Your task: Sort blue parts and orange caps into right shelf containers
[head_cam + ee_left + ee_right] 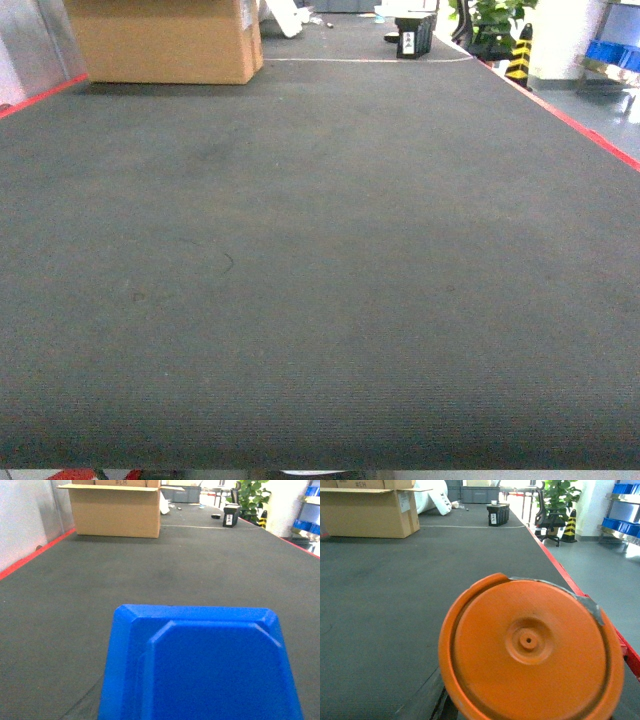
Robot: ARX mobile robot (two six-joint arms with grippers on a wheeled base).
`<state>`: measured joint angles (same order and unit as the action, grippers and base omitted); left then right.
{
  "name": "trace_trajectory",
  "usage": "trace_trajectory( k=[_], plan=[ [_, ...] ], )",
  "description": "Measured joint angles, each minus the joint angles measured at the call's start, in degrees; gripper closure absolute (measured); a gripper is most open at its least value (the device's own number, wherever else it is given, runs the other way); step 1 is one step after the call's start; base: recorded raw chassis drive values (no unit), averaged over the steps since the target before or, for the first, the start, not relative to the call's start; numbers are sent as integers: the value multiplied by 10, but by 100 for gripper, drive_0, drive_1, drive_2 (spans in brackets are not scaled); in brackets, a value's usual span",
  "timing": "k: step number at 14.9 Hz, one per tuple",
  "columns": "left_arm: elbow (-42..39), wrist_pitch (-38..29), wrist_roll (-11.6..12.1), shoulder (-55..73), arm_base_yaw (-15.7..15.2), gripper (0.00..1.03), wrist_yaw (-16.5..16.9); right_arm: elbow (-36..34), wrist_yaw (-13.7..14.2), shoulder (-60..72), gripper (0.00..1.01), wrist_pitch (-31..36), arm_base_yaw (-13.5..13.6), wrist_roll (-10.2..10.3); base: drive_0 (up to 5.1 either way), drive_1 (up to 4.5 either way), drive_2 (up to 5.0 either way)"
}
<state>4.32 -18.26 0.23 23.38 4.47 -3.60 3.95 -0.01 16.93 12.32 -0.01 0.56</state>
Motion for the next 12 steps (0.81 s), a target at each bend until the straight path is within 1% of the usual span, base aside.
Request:
trace_trajectory(
  k=[1,2,3,4,5,6,7,8,12],
  plan=[
    [-37,39,-2,-87,-44,60,37,-32,0,-71,55,-31,0,-2,0,0,0],
    [-37,46,-2,-94,-44,60,36,-31,0,-103,55,-72,0,-2,0,0,0],
    [-37,59,-2,-108,-44,60,34,-32,0,-159,55,-133,0,-2,0,0,0],
    [-37,67,-2,-118,-44,60,36,-30,0,-166,55,-117,0,-2,0,0,0],
    [-37,79,-2,-128,-44,60,36,-32,0,-166,55,-132,0,-2,0,0,0],
    [-37,85,-2,-136,-44,60,36,-32,0,-166,55,-124,0,-2,0,0,0],
    [-37,164,-2,-186,-44,60,36,-32,0,-166,55,-127,0,-2,0,0,0],
    [-37,188,-2,-228,-44,60,36,-32,0,-166,55,-126,0,-2,0,0,0],
    [-37,186,-2,-228,-44,60,36,-32,0,-166,55,-127,0,-2,0,0,0]
  ],
)
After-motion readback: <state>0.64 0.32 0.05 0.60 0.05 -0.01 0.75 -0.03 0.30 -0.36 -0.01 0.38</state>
